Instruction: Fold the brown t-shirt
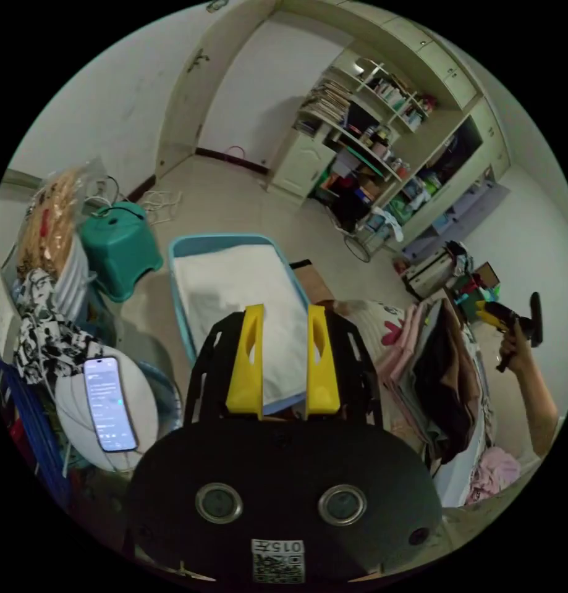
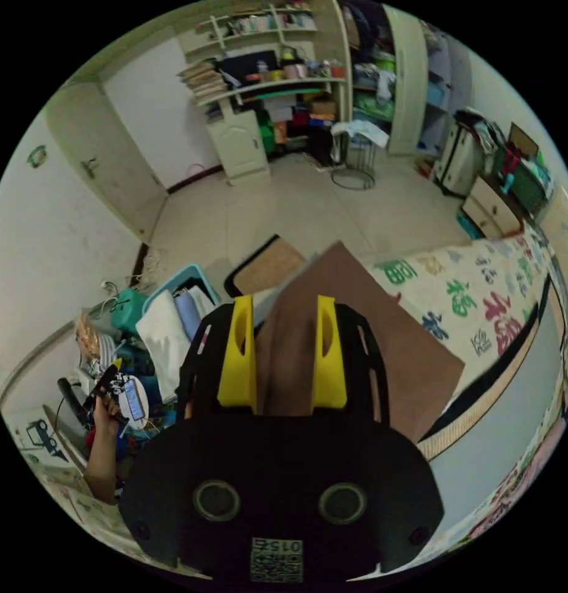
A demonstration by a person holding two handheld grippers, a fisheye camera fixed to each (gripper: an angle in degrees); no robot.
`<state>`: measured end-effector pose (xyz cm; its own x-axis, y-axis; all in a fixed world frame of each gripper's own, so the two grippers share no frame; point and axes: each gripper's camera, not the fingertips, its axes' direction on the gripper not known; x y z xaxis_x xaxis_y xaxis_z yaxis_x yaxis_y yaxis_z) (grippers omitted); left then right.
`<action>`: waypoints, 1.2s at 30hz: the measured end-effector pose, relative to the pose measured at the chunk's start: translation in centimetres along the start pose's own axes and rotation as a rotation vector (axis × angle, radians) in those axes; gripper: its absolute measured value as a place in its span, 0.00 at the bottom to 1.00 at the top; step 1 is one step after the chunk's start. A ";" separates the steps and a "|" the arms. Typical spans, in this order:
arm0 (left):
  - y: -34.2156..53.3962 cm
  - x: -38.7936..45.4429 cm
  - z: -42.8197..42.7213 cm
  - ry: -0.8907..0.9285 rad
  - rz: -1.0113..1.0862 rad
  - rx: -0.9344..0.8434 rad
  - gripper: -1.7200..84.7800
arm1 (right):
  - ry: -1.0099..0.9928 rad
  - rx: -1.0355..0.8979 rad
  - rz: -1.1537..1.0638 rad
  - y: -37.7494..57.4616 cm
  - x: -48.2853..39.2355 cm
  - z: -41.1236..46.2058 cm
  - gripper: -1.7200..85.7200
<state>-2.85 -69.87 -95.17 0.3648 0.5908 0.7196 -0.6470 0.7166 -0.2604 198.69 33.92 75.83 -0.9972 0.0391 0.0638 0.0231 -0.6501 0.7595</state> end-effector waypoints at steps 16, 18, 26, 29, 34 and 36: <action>-1.8 23.9 8.0 0.486 0.513 -0.120 0.14 | -0.239 0.240 0.284 -1.4 32.7 -27.4 0.05; -1.6 26.8 9.8 0.529 0.556 -0.169 0.15 | -0.284 0.329 0.368 2.9 40.0 -34.9 0.05; -0.5 39.7 17.1 0.668 0.658 -0.304 0.16 | -0.186 0.506 0.841 21.8 66.8 -61.5 0.03; 1.3 45.6 19.0 0.697 0.728 -0.358 0.17 | -0.278 0.567 1.009 27.0 74.3 -66.0 0.03; 6.3 54.4 20.6 0.730 0.885 -0.463 0.17 | -0.254 0.588 1.164 31.6 83.3 -76.3 0.03; 9.3 58.4 21.2 0.740 0.964 -0.525 0.17 | -0.195 0.545 1.183 32.2 86.3 -80.9 0.03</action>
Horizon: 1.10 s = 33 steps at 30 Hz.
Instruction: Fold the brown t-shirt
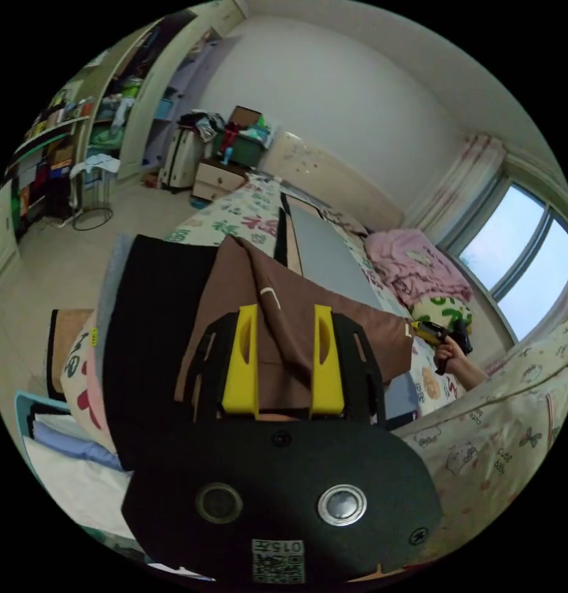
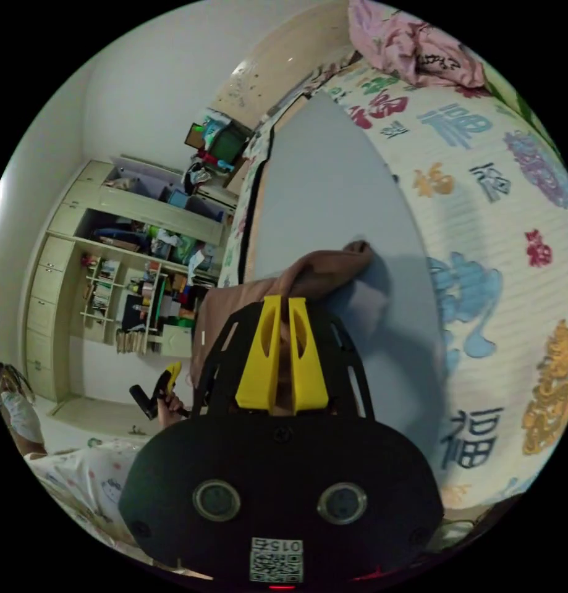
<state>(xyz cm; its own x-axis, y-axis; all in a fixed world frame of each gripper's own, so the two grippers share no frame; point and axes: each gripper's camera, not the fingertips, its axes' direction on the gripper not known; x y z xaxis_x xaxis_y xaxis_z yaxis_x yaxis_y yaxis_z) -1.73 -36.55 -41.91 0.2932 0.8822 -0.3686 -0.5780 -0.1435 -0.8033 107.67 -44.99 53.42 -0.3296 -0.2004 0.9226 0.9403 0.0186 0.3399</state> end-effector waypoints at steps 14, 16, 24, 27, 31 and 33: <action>-10.1 13.8 22.6 0.190 0.240 -0.399 0.17 | 0.145 -0.047 -0.403 -31.9 -30.1 -11.8 0.07; -10.8 15.7 25.1 0.181 0.290 -0.441 0.17 | 0.232 -0.067 -0.464 -34.8 -30.2 -11.0 0.10; -12.1 17.4 32.1 0.066 0.292 -0.576 0.17 | -0.031 -0.037 0.034 -40.9 -15.9 -12.8 0.15; -13.0 17.7 34.4 0.027 0.308 -0.626 0.18 | -0.048 -0.065 -0.050 -44.4 -19.7 -11.8 0.12; -13.7 18.5 38.1 -0.032 0.366 -0.732 0.17 | -0.085 -0.150 -0.140 -50.9 -26.1 -13.2 0.06; -14.3 19.4 39.4 -0.075 0.405 -0.790 0.16 | 0.030 -0.112 -0.117 -52.1 -27.3 -15.8 0.05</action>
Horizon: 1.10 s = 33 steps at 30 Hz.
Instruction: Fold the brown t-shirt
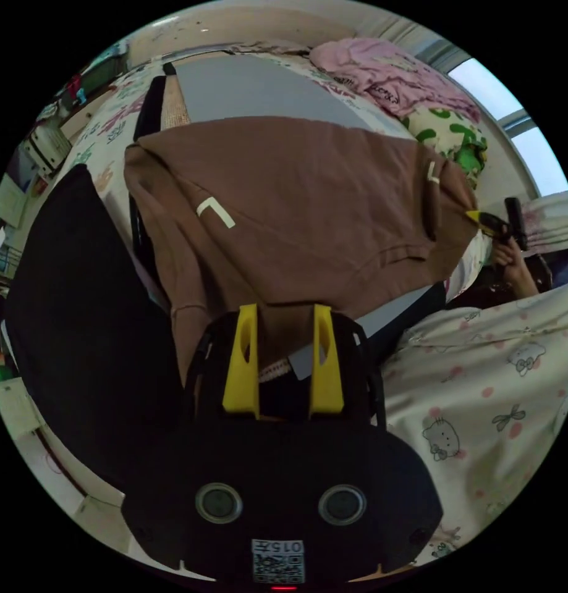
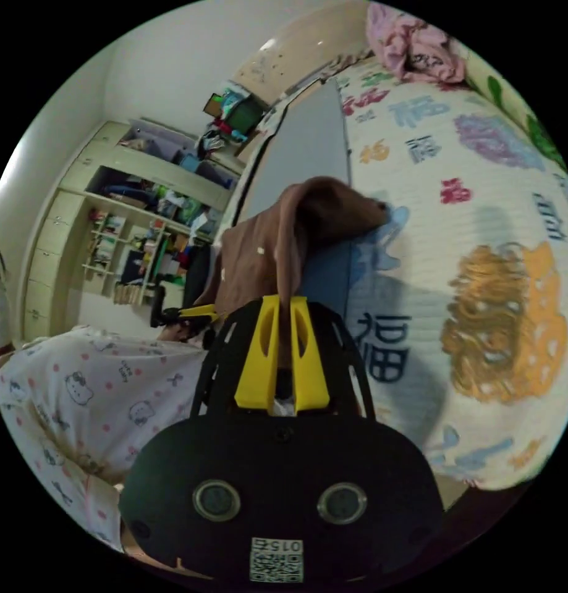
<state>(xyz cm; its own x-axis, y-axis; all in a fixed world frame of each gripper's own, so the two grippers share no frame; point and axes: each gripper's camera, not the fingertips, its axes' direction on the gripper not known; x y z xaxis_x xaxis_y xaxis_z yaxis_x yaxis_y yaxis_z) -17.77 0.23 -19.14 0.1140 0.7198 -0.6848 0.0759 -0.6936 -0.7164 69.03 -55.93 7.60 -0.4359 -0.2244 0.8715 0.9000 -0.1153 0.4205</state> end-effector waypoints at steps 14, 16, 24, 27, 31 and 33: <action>-2.6 -4.1 -7.3 0.256 0.118 0.038 0.13 | -0.020 0.231 0.307 -18.0 6.1 -3.4 0.16; -3.4 -7.2 -10.3 0.184 -0.010 0.241 0.14 | 0.010 0.200 0.267 -24.0 5.3 -1.1 0.17; -11.5 -19.3 -5.7 0.177 -0.460 0.356 0.18 | 0.205 -0.098 0.170 -42.3 2.3 15.4 0.15; -11.9 -21.5 -1.6 0.290 -0.561 0.315 0.15 | 0.256 -0.126 0.141 -44.3 0.8 17.2 0.11; -11.4 -21.1 -0.9 0.279 -0.532 0.302 0.07 | 0.316 -0.024 0.063 -47.3 -2.7 16.1 0.07; -10.2 -20.6 -3.3 0.209 -0.521 0.379 0.03 | 0.315 0.074 0.095 -49.2 -3.4 14.7 0.07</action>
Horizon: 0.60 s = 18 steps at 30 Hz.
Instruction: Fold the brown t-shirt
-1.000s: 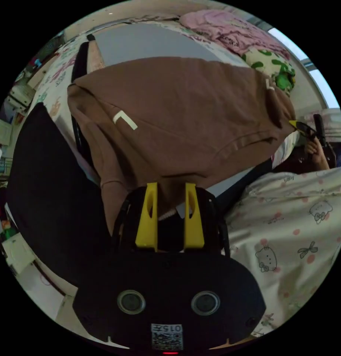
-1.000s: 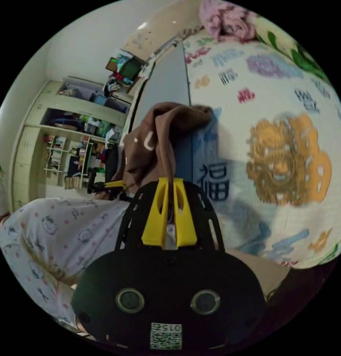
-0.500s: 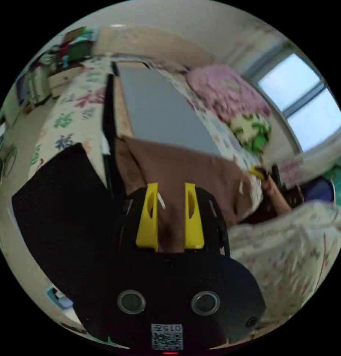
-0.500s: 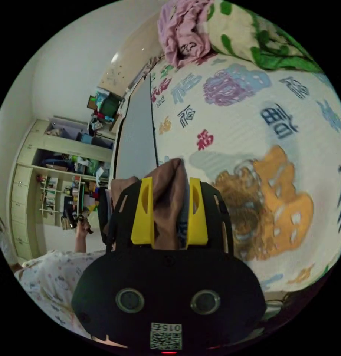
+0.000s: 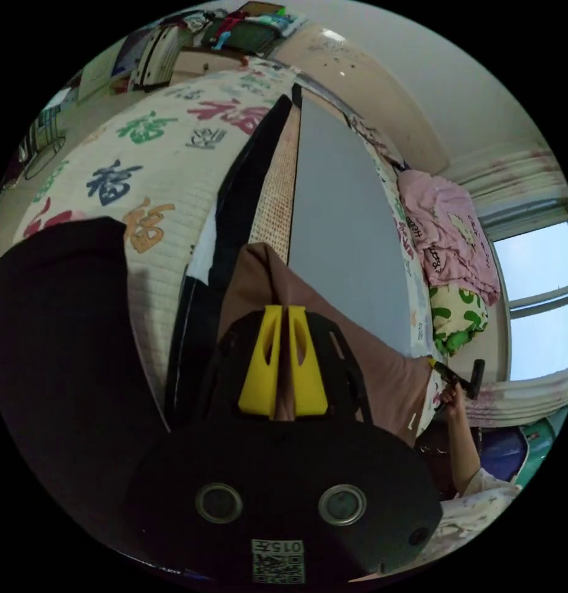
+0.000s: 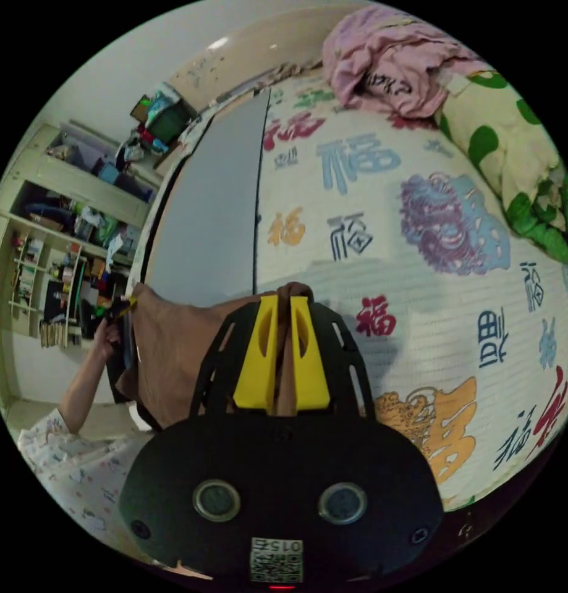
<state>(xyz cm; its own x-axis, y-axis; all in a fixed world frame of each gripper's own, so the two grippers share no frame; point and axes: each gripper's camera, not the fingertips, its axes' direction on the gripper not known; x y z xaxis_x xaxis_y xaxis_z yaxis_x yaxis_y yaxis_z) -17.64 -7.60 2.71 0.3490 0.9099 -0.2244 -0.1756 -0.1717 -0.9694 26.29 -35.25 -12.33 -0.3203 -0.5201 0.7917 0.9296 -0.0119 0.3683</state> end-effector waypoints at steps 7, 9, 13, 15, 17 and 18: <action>-0.5 1.0 -5.7 -0.106 0.020 0.126 0.05 | 0.028 0.098 0.062 -8.7 -4.8 4.0 0.08; -0.3 1.3 -8.1 -0.149 0.044 0.112 0.10 | 0.070 0.077 0.057 -8.7 -5.6 5.1 0.08; 3.8 2.4 -12.4 -0.094 0.190 0.048 0.12 | -0.040 0.114 -0.076 -1.6 -5.0 4.7 0.09; 8.2 3.2 -13.9 -0.129 0.234 -0.058 0.12 | -0.053 0.107 -0.102 3.7 -3.7 4.7 0.10; 11.6 3.9 -14.3 -0.147 0.239 -0.134 0.13 | -0.025 0.070 -0.063 11.2 -1.2 5.2 0.11; 13.7 4.5 -14.2 -0.174 0.232 -0.177 0.14 | -0.018 0.059 -0.044 13.0 -0.5 5.3 0.12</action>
<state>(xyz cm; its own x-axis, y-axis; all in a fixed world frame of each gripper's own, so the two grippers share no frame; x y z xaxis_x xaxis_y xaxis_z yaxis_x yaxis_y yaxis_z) -5.40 -11.27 -12.98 0.1532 0.8873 -0.4351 -0.0643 -0.4304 -0.9004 37.59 -30.63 -5.30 -0.3641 -0.5048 0.7827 0.9026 0.0161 0.4302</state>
